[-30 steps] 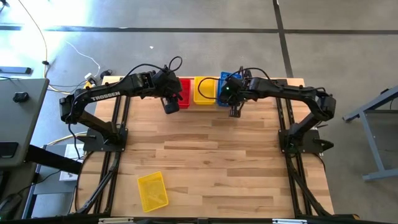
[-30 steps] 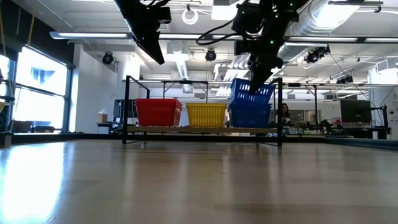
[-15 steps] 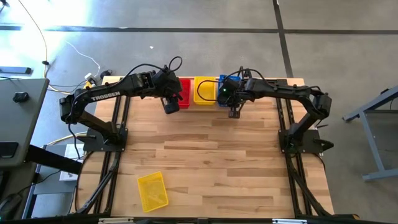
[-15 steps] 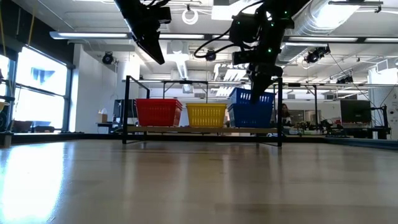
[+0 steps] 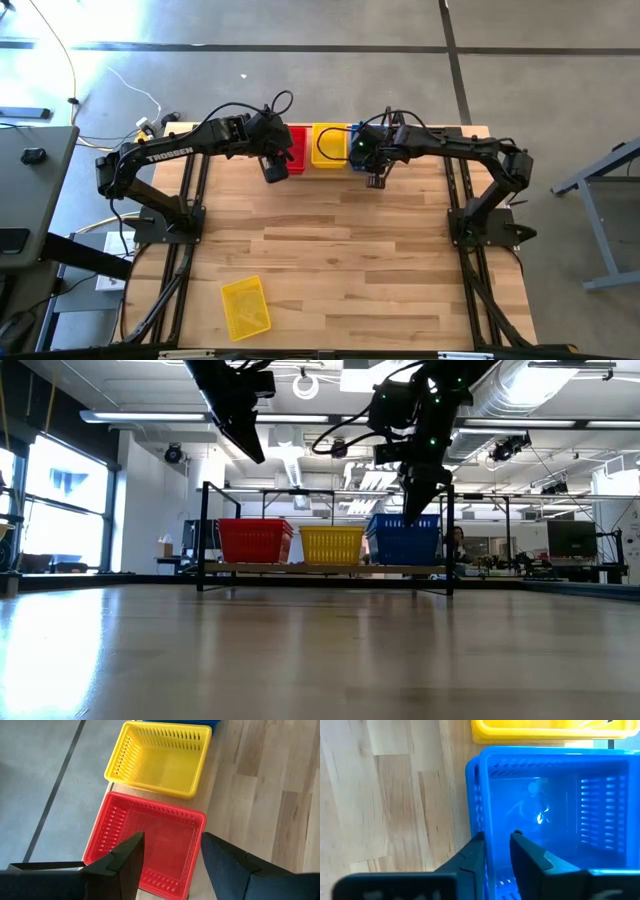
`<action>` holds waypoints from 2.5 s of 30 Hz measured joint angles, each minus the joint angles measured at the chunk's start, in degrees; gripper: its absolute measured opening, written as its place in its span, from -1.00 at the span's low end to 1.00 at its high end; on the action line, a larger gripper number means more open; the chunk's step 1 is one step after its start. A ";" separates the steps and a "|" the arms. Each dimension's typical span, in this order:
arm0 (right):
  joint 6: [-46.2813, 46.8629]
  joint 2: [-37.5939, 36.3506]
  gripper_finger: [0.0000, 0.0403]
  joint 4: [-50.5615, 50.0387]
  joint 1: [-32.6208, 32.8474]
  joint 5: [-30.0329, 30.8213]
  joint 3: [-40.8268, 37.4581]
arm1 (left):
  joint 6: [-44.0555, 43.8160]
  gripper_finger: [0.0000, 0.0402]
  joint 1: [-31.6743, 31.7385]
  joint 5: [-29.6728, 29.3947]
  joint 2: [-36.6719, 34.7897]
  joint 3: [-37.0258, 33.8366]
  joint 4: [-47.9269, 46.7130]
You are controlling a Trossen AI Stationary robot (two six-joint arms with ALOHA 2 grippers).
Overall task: Stack baskets on shelf by color
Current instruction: Stack the blue bin on top of the blue bin, then stack the yellow bin on top of the yellow bin
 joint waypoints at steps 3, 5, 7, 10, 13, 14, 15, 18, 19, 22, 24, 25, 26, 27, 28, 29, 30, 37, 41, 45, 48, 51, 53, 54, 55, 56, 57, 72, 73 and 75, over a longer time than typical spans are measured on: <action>0.61 0.00 -0.53 -0.87 0.00 -0.17 1.39 | 0.01 -0.08 0.00 0.00 0.00 0.00 0.00; 1.78 0.00 -0.50 -1.80 0.02 -0.19 2.56 | 0.00 -0.08 0.00 0.00 0.00 0.00 0.00; 2.84 -0.02 -0.49 -3.48 0.02 -0.19 3.76 | 0.00 -0.08 -0.02 0.00 0.00 0.00 -0.04; 3.37 -0.02 -0.49 -4.71 0.02 -0.19 4.78 | 0.00 -0.08 0.00 0.04 0.00 0.00 -0.07; 3.89 -0.02 -0.49 -4.92 0.02 -0.17 5.50 | -0.31 -0.08 -0.03 0.09 0.00 0.00 -0.23; 4.69 -0.02 -0.49 -4.89 0.02 -0.17 5.59 | -0.73 -0.08 -0.15 0.10 0.00 0.00 -0.53; 4.91 -0.02 -0.49 -4.81 0.02 -0.17 5.61 | -1.09 -0.08 -0.32 0.13 0.00 0.00 -0.97; 4.95 -0.02 -0.49 -4.65 0.02 -0.21 5.61 | -1.43 -0.08 -0.87 0.15 0.00 0.00 -1.79; 5.00 -0.02 -0.49 -4.38 0.02 -0.33 5.61 | -1.44 -0.08 -1.11 0.15 0.00 0.00 -1.98; 6.65 -0.02 -0.49 -3.57 0.02 -1.16 5.56 | -1.59 -0.08 -1.94 0.15 0.00 0.00 -2.06; 8.67 -0.02 -0.49 -3.85 0.02 -2.75 5.54 | -2.63 -0.08 -2.79 0.14 0.00 0.00 -2.25; 9.66 -0.02 -0.49 -3.84 0.04 -3.84 5.54 | -3.28 -0.08 -3.31 0.15 0.00 0.00 -2.70; 10.60 -0.02 -0.49 -3.83 0.04 -5.02 5.54 | -3.90 -0.08 -3.90 0.21 0.00 0.00 -3.35; 11.38 -0.02 -0.49 -3.78 0.11 -6.29 5.54 | -4.32 -0.08 -4.45 0.61 -0.15 0.00 -4.35; 12.12 -0.02 -0.49 -3.54 0.22 -7.29 5.54 | -4.83 -0.08 -4.99 1.23 -0.30 0.00 -5.74; 12.72 -0.02 -0.49 -3.17 0.43 -7.90 5.54 | -5.69 -0.08 -5.79 1.53 -0.41 0.00 -7.13; 13.34 -0.02 -0.49 -2.82 0.68 -7.95 5.56 | -7.01 -0.08 -6.58 1.83 -0.44 0.00 -8.48; 15.11 -0.02 -0.49 -2.15 3.10 -7.42 5.55 | -18.36 -0.08 -12.78 4.70 -0.42 0.00 -17.24; 17.00 -0.02 -0.49 -2.16 4.53 -6.94 5.56 | -22.49 -0.08 -17.53 5.41 -0.42 -0.02 -18.66; 20.35 -0.02 -0.49 -2.35 5.85 -6.94 5.56 | -26.45 -0.08 -22.96 5.63 -0.42 -0.02 -20.29; 22.82 -0.02 -0.49 -3.36 7.13 -6.90 5.56 | -29.90 -0.08 -27.55 5.75 -0.42 -0.07 -21.37; 24.85 -0.02 -0.49 -4.29 8.80 -6.14 5.56 | -33.38 -0.08 -32.08 5.75 -0.42 -0.07 -21.33; 26.75 -0.02 -0.49 -4.42 10.05 -5.01 5.56 | -36.07 -0.08 -35.17 5.72 -0.42 -0.07 -21.33; 27.73 -0.02 -0.49 -4.60 10.70 -4.93 5.56 | -37.41 -0.08 -36.80 5.70 -0.42 -0.07 -21.33; 28.87 -0.02 -0.49 -4.77 11.34 -4.93 5.55 | -38.77 -0.08 -38.37 5.73 -0.42 -0.07 -21.33; 30.03 -0.02 -0.49 -4.85 12.00 -4.95 5.54 | -40.07 -0.08 -39.90 5.71 -0.42 -0.07 -21.33; 31.30 -0.02 -0.49 -4.84 12.72 -4.95 5.54 | -41.68 -0.08 -41.68 5.71 -0.42 -0.07 -21.33; 48.37 -0.02 -0.49 -5.68 26.79 -5.07 5.54 | -69.02 -0.08 -65.96 0.56 -0.07 -0.07 -14.02; 49.22 -0.02 -0.49 -5.72 27.77 -5.08 5.53 | -70.61 -0.08 -67.32 -0.41 -0.07 -0.07 -12.92; 50.98 -0.02 -0.49 -5.77 29.49 -5.01 5.50 | -73.94 -0.08 -69.75 -2.58 -0.07 -0.07 -11.55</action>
